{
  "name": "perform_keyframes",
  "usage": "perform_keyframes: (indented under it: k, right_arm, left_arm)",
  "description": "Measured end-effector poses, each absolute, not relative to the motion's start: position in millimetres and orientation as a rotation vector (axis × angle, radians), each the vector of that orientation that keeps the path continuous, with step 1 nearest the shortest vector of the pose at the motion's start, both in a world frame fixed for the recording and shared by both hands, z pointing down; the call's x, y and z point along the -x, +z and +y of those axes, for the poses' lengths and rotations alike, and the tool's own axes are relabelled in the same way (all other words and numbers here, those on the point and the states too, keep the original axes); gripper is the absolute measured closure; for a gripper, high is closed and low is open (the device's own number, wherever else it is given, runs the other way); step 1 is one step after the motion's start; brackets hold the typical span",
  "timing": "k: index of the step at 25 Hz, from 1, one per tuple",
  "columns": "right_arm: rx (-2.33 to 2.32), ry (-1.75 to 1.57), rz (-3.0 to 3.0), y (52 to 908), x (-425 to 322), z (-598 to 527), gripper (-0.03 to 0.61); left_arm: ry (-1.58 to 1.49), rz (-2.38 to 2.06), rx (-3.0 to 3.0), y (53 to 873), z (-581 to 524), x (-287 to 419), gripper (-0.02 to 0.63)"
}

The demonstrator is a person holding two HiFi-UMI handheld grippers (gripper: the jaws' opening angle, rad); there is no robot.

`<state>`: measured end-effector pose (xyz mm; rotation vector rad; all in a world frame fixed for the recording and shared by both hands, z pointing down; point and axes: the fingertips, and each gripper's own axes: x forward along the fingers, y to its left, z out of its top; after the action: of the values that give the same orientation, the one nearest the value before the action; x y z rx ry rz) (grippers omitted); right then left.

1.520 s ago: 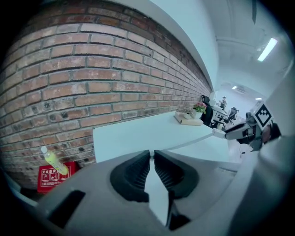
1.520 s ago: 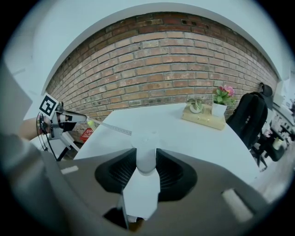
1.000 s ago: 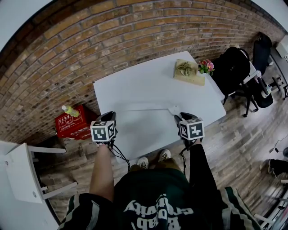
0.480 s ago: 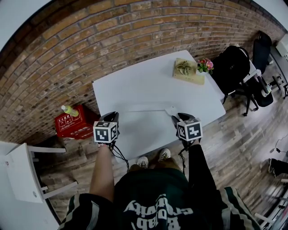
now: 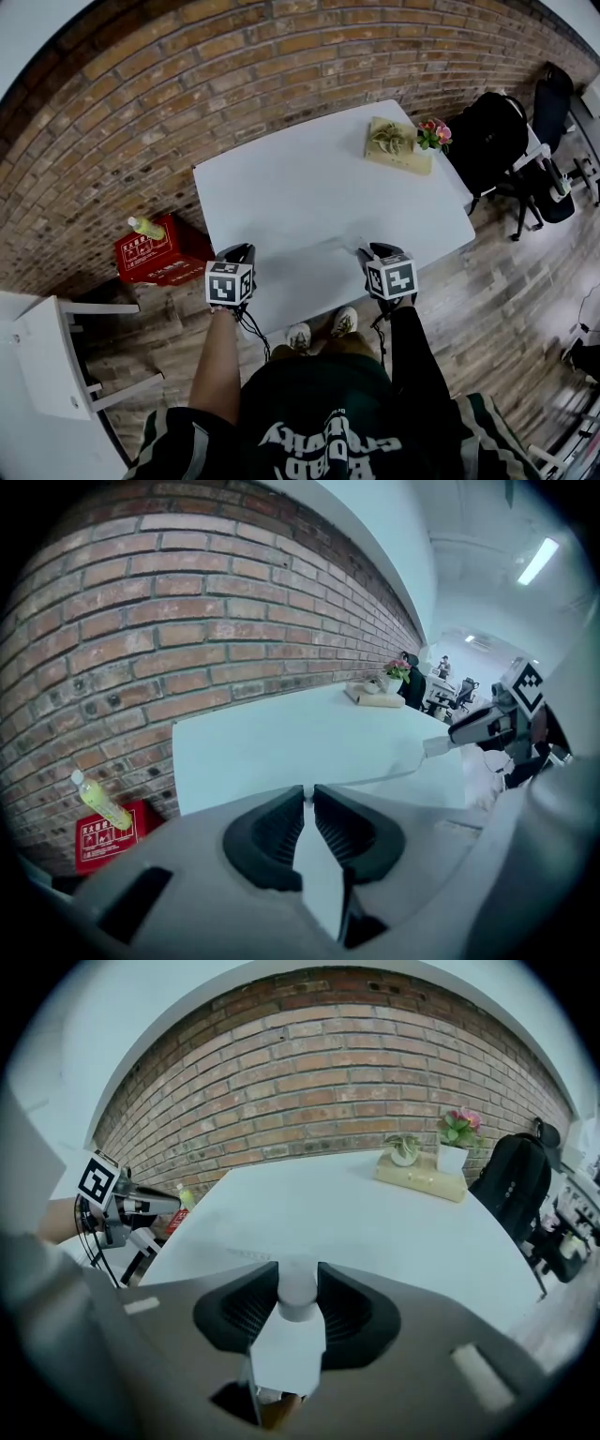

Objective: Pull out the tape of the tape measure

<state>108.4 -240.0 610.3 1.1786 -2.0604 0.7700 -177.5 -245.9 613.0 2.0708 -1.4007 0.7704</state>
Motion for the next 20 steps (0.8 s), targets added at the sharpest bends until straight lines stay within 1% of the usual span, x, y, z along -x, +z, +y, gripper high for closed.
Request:
perform_keyframes:
  k: [8, 20]
  right_arm:
    - [-1.117, 0.844, -2.012, 652, -100, -229, 0.436]
    - [-1.084, 0.874, -1.987, 676, -90, -235, 0.436]
  left_arm:
    - [0.842, -1.331, -2.031, 647, -237, 168, 0.571]
    - [0.879, -1.306, -2.009, 669, -238, 166, 0.569]
